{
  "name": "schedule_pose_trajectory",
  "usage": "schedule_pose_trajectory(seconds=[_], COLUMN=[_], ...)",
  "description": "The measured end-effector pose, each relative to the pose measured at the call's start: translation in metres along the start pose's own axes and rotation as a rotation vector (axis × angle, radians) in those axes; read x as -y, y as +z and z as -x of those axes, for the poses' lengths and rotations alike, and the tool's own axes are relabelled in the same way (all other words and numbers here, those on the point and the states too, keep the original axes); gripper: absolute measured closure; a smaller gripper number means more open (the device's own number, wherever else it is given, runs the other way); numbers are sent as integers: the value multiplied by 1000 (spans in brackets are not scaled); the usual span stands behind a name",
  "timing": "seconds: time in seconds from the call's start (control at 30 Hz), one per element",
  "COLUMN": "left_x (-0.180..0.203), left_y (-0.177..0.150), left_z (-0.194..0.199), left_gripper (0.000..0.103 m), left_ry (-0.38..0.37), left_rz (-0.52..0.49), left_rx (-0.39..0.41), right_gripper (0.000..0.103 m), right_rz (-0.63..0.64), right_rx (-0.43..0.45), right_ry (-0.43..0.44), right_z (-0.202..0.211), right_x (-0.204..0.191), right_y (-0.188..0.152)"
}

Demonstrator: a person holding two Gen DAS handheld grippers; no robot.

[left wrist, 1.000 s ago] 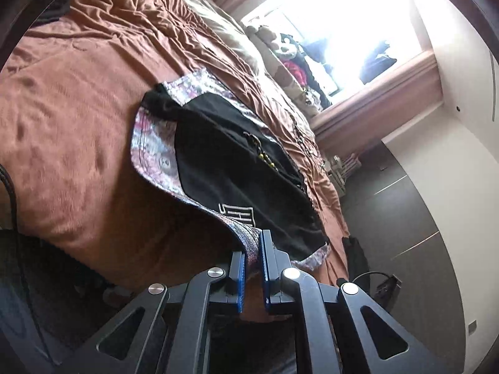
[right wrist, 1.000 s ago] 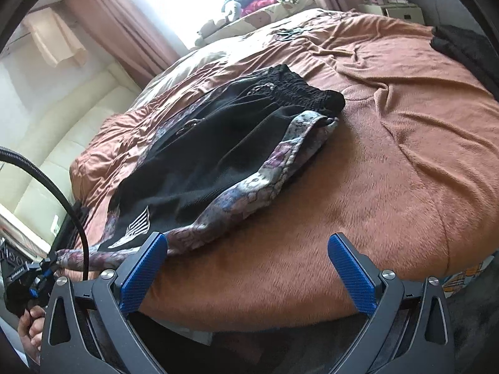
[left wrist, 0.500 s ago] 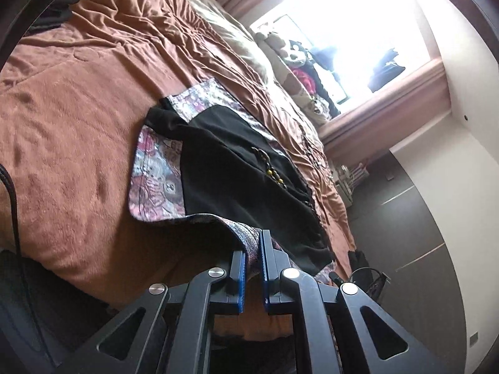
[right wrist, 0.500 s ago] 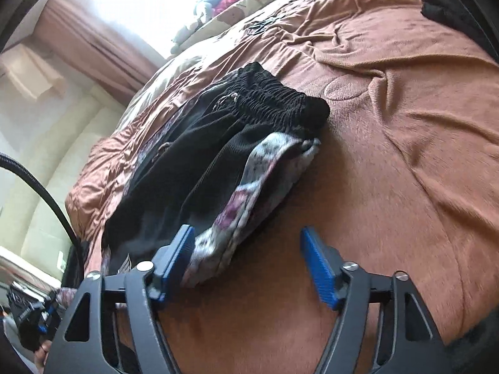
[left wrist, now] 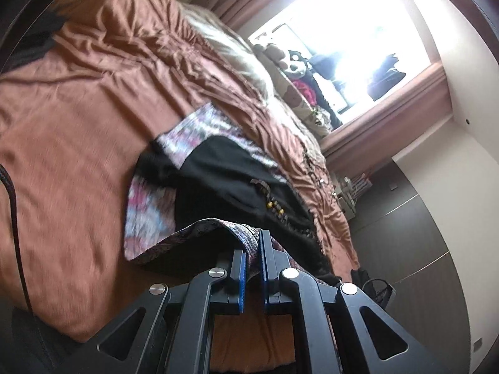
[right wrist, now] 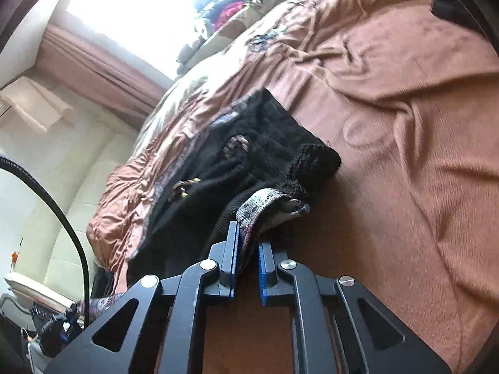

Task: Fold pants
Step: 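Grasp the elastic waistband with the right gripper while the left gripper holds the hem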

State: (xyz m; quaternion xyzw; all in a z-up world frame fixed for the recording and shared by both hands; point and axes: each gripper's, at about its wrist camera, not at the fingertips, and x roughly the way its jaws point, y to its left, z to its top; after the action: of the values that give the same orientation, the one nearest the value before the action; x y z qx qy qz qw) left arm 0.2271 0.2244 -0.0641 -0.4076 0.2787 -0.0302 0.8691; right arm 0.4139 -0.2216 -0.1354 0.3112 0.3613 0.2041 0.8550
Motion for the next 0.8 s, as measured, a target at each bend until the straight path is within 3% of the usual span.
schedule_pose_trajectory(seconds=[0.47, 0.8], left_x=[36, 5], left_y=[93, 154], left_z=[-45, -115], left_gripper=[95, 95], left_ry=[18, 116], left_rz=[-148, -148], left_rx=[34, -29], right_gripper=[96, 96], right_rz=[75, 144], right_rx=[36, 7], right_ry=[5, -35], right_z=[-22, -73], right_x=[-39, -74], right_y=[48, 86])
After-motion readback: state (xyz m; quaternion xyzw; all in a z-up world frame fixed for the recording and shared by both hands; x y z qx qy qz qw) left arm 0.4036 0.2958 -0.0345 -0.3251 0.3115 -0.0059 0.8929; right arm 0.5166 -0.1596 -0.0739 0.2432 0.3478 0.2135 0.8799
